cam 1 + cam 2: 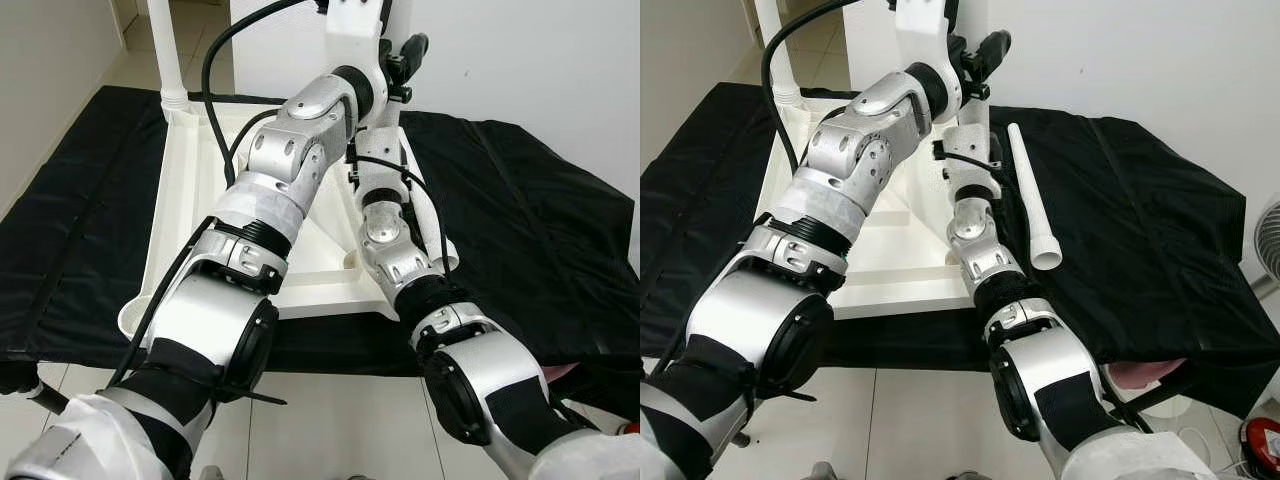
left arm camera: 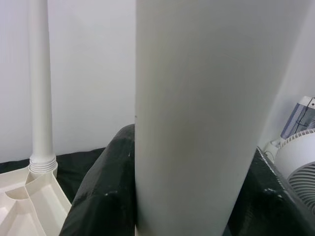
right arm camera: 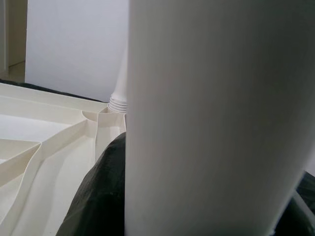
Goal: Building children table
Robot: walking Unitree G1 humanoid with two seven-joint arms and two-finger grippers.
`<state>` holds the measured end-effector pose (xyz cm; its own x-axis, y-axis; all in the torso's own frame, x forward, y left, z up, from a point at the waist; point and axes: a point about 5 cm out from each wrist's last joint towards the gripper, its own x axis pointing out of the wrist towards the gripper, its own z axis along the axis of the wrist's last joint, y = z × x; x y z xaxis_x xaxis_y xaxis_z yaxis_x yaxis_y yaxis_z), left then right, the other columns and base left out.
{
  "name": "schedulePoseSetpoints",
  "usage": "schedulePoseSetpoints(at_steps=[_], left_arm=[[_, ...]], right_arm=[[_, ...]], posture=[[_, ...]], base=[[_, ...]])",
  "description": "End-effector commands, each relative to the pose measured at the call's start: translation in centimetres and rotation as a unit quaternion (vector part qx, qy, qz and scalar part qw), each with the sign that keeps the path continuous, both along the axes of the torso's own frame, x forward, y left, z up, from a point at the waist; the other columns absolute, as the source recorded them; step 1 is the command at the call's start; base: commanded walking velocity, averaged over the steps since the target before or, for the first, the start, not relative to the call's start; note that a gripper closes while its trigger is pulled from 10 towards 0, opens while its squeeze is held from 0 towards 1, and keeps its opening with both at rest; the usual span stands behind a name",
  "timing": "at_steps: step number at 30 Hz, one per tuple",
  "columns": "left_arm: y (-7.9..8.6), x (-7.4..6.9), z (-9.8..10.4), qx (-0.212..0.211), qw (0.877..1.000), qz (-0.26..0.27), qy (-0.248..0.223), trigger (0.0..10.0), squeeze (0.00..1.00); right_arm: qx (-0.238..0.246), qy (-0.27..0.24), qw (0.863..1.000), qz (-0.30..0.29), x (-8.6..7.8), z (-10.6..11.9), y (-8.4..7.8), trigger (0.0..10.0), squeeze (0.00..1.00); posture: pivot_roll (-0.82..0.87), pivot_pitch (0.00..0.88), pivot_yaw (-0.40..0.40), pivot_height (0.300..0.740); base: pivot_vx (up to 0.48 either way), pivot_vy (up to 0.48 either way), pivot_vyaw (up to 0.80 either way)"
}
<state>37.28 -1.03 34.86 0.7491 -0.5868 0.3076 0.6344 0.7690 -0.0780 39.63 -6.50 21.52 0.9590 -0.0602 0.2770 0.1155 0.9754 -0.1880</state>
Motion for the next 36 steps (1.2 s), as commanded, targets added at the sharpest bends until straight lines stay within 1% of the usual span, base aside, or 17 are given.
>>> schedulePoseSetpoints(at_steps=[1,7,8,9,10,11,12,22,23,25,27,28,30,31,32,34,36], left_arm=[[-1.2,-0.8,1.5,0.001,0.999,-0.019,-0.033,10.0,0.0],[-1.5,-1.1,1.7,0.005,0.999,-0.022,-0.046,10.0,0.0],[-1.6,-1.3,1.8,0.006,0.998,-0.022,-0.057,10.0,0.0],[-1.7,-1.4,1.9,0.009,0.998,-0.023,-0.066,10.0,0.0],[-1.7,-1.5,2.0,0.011,0.997,-0.023,-0.071,10.0,0.0],[-1.8,-1.6,1.9,0.006,0.997,-0.034,-0.068,10.0,0.77],[-1.9,-1.6,1.9,0.0,0.997,-0.044,-0.065,10.0,1.0],[-1.8,-2.1,1.9,-0.032,0.994,-0.087,-0.049,10.0,0.98],[-1.6,-2.2,1.9,-0.042,0.993,-0.096,-0.045,10.0,0.0],[-1.3,-2.2,1.7,-0.05,0.993,-0.102,-0.041,10.0,0.0],[0.1,-1.9,1.2,-0.085,0.991,-0.105,-0.018,10.0,0.0],[0.1,-1.9,1.2,-0.085,0.991,-0.105,-0.018,10.0,0.0],[0.8,-1.7,1.0,-0.098,0.99,-0.102,-0.012,10.0,0.0],[1.8,-1.5,0.7,-0.112,0.989,-0.095,-0.005,10.0,0.0],[1.8,-1.5,0.7,-0.112,0.989,-0.095,-0.005,10.0,0.0],[4.0,-1.2,-0.3,-0.143,0.987,-0.079,0.007,10.0,0.0],[5.1,-1.2,-1.7,-0.135,0.988,-0.069,0.009,10.0,0.0]], right_arm=[[0.011,0.018,1.0,0.0,0.1,-0.5,0.2,0.0,0.0],[0.029,0.023,0.999,-0.009,0.2,-0.5,-0.2,0.0,0.0],[0.031,0.023,0.999,-0.01,0.2,-0.5,-0.2,9.1,0.0],[0.032,0.022,0.999,-0.01,0.3,-0.4,-0.2,10.0,0.0],[0.032,0.022,0.999,-0.01,0.3,-0.3,-0.2,10.0,0.0],[0.034,0.02,0.999,-0.007,0.3,-0.2,-0.2,10.0,0.0],[0.035,0.019,0.999,-0.005,0.3,-0.2,-0.1,10.0,0.0],[0.075,0.033,0.997,-0.005,0.5,-0.3,-0.6,10.0,0.0],[0.081,0.034,0.996,-0.006,0.5,-0.3,-0.7,10.0,0.0],[0.089,0.035,0.995,-0.007,0.6,-0.2,-0.9,10.0,0.0],[0.108,0.038,0.993,-0.014,0.7,-0.2,-1.9,10.0,0.0],[0.108,0.038,0.993,-0.014,0.7,-0.2,-1.9,10.0,0.0],[0.115,0.04,0.992,-0.019,0.8,-0.2,-2.3,10.0,0.0],[0.124,0.041,0.991,-0.018,0.9,-0.2,-2.9,10.0,0.0],[0.124,0.041,0.991,-0.018,0.9,-0.2,-2.9,10.0,0.0],[0.127,0.029,0.991,-0.02,0.9,-0.2,-4.2,10.0,0.0],[0.136,0.023,0.99,-0.017,0.8,-0.3,-5.0,10.0,0.0]], posture=[[-0.04,0.0,-0.075,0.74],[-0.05,0.0,-0.075,0.74],[-0.05,0.0,-0.075,0.74],[-0.05,0.0,-0.074,0.74],[-0.05,0.0,-0.074,0.74],[-0.05,0.0,-0.074,0.74],[-0.05,0.0,-0.074,0.74],[-0.05,0.0,-0.071,0.74],[-0.04,0.0,-0.069,0.74],[-0.04,0.0,-0.066,0.74],[-0.03,0.0,-0.064,0.74],[-0.03,0.0,-0.064,0.74],[-0.03,0.0,-0.063,0.74],[-0.03,0.0,-0.059,0.74],[-0.03,0.0,-0.059,0.74],[-0.03,0.0,-0.058,0.74],[-0.03,0.0,-0.059,0.74]], base=[[0.0,0.0,0.0],[0.0,0.0,0.0],[0.0,0.0,0.0],[0.0,0.0,0.0],[0.0,0.0,0.0],[0.0,0.0,0.0],[0.0,0.0,0.0],[0.0,0.0,0.0],[0.0,0.0,0.0],[0.0,0.0,0.0],[0.0,0.0,0.0],[0.0,0.0,0.0],[0.0,0.0,0.0],[0.0,0.0,0.0],[0.0,0.0,0.0],[0.0,0.0,0.0],[0.0,0.0,0.0]])
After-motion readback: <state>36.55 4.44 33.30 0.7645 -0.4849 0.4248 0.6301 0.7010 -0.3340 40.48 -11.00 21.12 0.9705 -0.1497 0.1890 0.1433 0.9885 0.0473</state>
